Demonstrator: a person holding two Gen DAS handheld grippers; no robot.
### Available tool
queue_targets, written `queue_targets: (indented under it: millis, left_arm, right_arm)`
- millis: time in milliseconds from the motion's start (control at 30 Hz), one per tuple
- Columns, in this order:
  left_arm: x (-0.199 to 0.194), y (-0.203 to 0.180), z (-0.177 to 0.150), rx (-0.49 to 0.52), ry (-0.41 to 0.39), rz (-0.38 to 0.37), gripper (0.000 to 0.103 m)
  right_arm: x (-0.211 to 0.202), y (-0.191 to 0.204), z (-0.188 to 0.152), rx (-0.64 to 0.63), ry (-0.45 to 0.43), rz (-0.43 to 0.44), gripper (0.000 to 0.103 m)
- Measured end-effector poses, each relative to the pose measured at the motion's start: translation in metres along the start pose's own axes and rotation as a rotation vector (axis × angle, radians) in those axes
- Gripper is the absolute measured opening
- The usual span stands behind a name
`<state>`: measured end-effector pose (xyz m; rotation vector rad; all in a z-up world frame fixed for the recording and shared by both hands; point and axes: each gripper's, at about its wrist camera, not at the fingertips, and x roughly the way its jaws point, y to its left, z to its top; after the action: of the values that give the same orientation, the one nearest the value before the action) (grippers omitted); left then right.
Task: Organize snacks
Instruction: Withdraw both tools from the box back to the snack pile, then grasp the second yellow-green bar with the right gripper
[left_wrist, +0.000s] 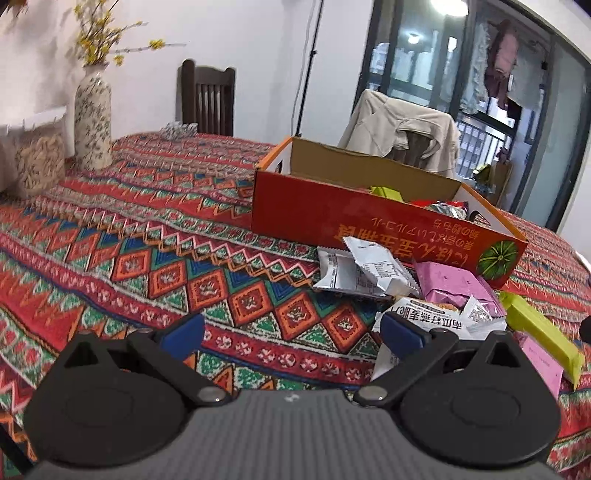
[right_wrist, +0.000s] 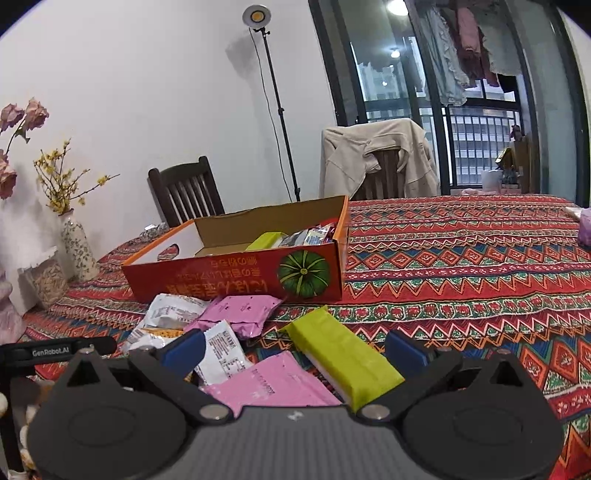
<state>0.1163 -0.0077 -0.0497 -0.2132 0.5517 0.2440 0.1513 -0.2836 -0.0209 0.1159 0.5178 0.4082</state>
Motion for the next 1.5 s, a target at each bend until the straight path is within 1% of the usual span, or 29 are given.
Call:
queue_targets:
  millis: [200, 333, 400, 467, 567, 700, 833, 900, 967, 1000, 1100, 1133, 1267, 1333, 1367, 1400, 1500]
  left_arm:
    - [-0.003, -0.003, -0.002, 0.061, -0.035, -0.034, 0.103]
    - [-0.011, -0.004, -0.001, 0.141, -0.076, -0.015, 0.103]
    - [-0.013, 0.000, 0.000, 0.158, -0.102, -0.023, 0.103]
    - [-0.010, 0.007, 0.002, 0.139, -0.096, -0.037, 0.103]
    - [-0.002, 0.017, 0.001, 0.090, -0.053, -0.086, 0.103]
    - [-0.005, 0.025, 0.001, 0.052, -0.070, -0.145, 0.103]
    - [-0.003, 0.033, 0.001, 0.007, -0.066, -0.180, 0.103]
    - [-0.004, 0.035, 0.001, -0.001, -0.067, -0.190, 0.103]
    - [-0.004, 0.035, 0.001, -0.001, -0.072, -0.202, 0.103]
    - [-0.004, 0.035, 0.001, -0.001, -0.073, -0.206, 0.103]
    - [-0.003, 0.035, 0.001, -0.006, -0.068, -0.212, 0.103]
    - [-0.003, 0.035, 0.001, -0.007, -0.067, -0.213, 0.103]
    - [-0.002, 0.034, 0.001, -0.003, -0.059, -0.206, 0.103]
    - [-0.001, 0.033, 0.001, -0.002, -0.054, -0.198, 0.103]
    - [0.000, 0.033, 0.002, -0.003, -0.052, -0.195, 0.103]
    - [0.000, 0.033, 0.002, -0.003, -0.048, -0.193, 0.103]
    - [0.002, 0.032, 0.002, 0.000, -0.037, -0.181, 0.103]
  right_arm:
    - [-0.007, 0.005, -0.007, 0.030, 0.001, -0.006, 0.103]
    - [-0.015, 0.008, -0.009, 0.027, -0.006, -0.031, 0.103]
    - [-0.019, 0.008, -0.011, 0.037, -0.010, -0.043, 0.103]
    - [-0.021, 0.008, -0.012, 0.041, -0.010, -0.061, 0.103]
    - [-0.021, 0.010, -0.014, 0.040, -0.002, -0.089, 0.103]
    - [-0.019, 0.016, -0.018, 0.037, 0.013, -0.110, 0.103]
    - [-0.011, 0.026, -0.016, 0.021, 0.010, -0.141, 0.102]
    - [-0.003, 0.028, -0.012, -0.012, 0.014, -0.199, 0.102]
    - [0.004, 0.024, -0.007, -0.032, 0.021, -0.228, 0.102]
    - [0.011, 0.020, -0.004, -0.044, 0.034, -0.247, 0.100]
    - [0.032, 0.008, 0.006, -0.098, 0.099, -0.299, 0.089]
    - [0.039, 0.004, 0.008, -0.112, 0.117, -0.305, 0.088]
    - [0.065, -0.006, 0.014, -0.163, 0.191, -0.257, 0.086]
    - [0.077, -0.010, 0.012, -0.161, 0.231, -0.227, 0.075]
    - [0.082, -0.012, 0.010, -0.155, 0.246, -0.207, 0.075]
    - [0.084, -0.014, 0.009, -0.143, 0.235, -0.182, 0.071]
    - [0.084, -0.015, 0.008, -0.133, 0.228, -0.158, 0.069]
